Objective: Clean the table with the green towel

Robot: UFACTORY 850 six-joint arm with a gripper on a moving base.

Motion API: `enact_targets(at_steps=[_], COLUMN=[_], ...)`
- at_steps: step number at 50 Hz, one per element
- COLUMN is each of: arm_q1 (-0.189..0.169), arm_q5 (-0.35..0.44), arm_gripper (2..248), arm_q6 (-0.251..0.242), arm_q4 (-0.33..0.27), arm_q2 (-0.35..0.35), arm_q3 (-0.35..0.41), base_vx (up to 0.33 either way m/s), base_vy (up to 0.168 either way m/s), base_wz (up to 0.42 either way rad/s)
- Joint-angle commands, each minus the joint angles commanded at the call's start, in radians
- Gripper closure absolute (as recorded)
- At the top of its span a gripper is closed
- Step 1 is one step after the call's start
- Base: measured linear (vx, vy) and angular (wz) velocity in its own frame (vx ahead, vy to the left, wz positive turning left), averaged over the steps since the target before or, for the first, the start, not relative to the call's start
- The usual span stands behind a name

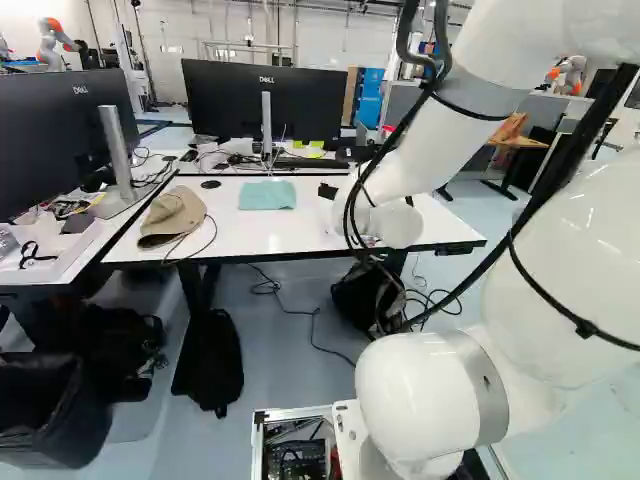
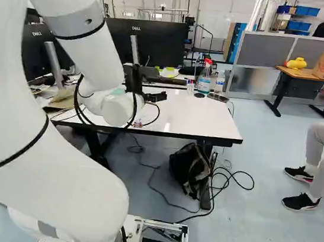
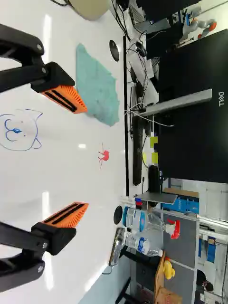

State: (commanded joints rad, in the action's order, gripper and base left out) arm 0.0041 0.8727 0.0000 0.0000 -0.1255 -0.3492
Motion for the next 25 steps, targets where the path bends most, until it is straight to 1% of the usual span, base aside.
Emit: enact_targets(at_steps=[16,25], arm_q1=[0.007,0.014], arm_q5=[0.0,0.0], arm_gripper=[3,3], arm_q6=[0.0,0.0], arm_q4=[0.0,0.0], arm_q2=[0.052,0.101], arm_q3=[-0.088,-0.137], base_vx=[0.0,0.0], base_vy=[0.0,0.0], base_wz=[0.0,0.0])
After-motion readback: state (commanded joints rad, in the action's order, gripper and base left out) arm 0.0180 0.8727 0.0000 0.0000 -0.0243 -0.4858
